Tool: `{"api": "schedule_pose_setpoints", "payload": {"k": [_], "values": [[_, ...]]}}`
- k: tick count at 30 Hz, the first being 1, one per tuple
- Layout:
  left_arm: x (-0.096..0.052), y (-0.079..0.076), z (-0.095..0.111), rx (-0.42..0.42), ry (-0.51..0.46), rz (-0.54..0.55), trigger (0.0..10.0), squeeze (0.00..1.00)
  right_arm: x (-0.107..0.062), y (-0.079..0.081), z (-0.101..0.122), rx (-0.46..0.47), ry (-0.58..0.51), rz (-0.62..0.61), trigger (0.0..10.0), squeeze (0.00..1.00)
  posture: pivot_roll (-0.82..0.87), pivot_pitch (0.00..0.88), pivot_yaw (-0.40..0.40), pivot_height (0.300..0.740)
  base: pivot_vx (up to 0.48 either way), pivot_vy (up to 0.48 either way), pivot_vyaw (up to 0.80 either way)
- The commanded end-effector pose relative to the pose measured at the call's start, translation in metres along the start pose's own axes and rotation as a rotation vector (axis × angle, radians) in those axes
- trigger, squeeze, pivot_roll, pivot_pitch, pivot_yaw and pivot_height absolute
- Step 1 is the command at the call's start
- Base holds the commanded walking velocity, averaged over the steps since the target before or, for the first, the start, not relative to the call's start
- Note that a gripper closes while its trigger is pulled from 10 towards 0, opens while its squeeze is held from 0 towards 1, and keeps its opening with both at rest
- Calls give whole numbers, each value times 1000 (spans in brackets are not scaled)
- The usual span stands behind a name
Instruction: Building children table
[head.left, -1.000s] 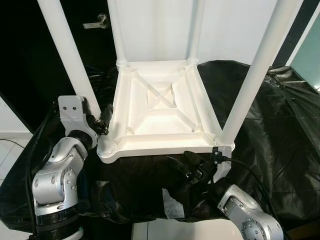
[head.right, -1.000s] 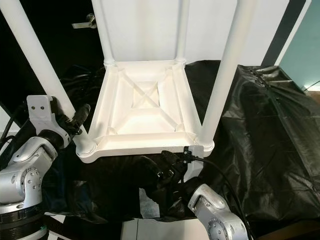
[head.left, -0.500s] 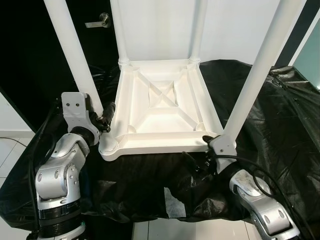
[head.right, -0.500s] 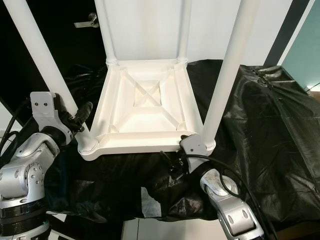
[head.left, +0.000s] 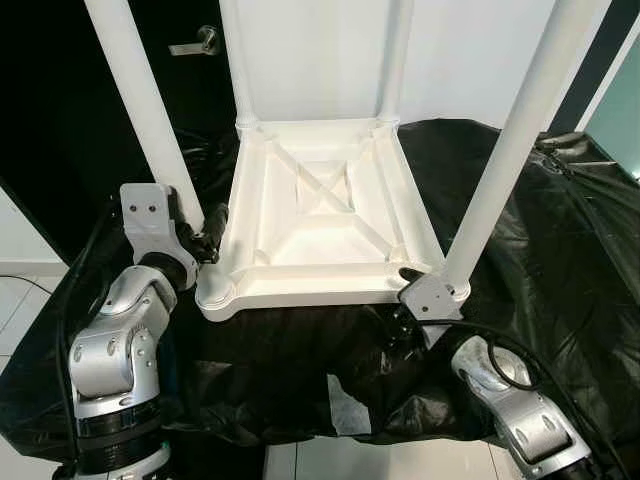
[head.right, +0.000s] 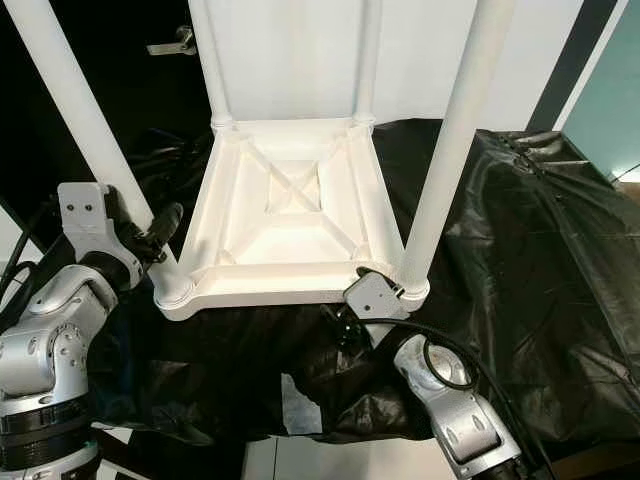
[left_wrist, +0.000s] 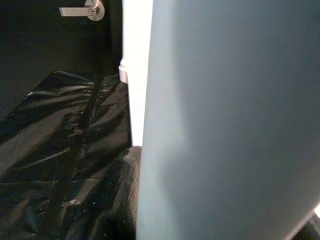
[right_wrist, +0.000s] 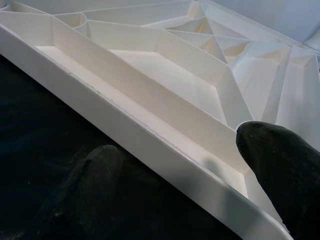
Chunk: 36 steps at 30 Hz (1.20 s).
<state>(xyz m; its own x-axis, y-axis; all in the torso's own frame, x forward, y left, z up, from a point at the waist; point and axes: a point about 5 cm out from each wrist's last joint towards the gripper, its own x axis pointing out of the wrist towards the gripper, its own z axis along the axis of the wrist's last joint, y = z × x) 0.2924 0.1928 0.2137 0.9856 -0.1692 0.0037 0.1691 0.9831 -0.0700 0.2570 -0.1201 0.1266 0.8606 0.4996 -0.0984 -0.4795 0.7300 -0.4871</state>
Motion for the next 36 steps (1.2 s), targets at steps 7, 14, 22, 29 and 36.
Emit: {"api": "schedule_pose_setpoints", "payload": {"k": [7, 14, 22, 29, 36], "values": [[3, 3, 1, -7, 1, 76, 10000, 0, 3, 1, -2, -39, -6, 9, 10000, 0, 44, 0, -18, 740, 0, 0, 0], [4, 3, 1, -9, 2, 75, 10000, 0, 1, 3, 2, 18, -42, -7, 10000, 0, 43, 0, -18, 740, 0, 0, 0], [4, 2, 1, -16, 1, 73, 10000, 0, 1, 1, 1, -14, -39, -10, 10000, 0, 42, 0, -17, 740, 0, 0, 0], [2, 2, 1, -16, 5, 75, 10000, 0, 2, 2, -1, -97, -29, 9, 10000, 0, 44, 0, -18, 740, 0, 0, 0], [2, 2, 2, -20, 1, 79, 10000, 0, 2, 4, -2, -125, -27, 24, 10000, 0, 47, 0, -20, 740, 0, 0, 0]]}}
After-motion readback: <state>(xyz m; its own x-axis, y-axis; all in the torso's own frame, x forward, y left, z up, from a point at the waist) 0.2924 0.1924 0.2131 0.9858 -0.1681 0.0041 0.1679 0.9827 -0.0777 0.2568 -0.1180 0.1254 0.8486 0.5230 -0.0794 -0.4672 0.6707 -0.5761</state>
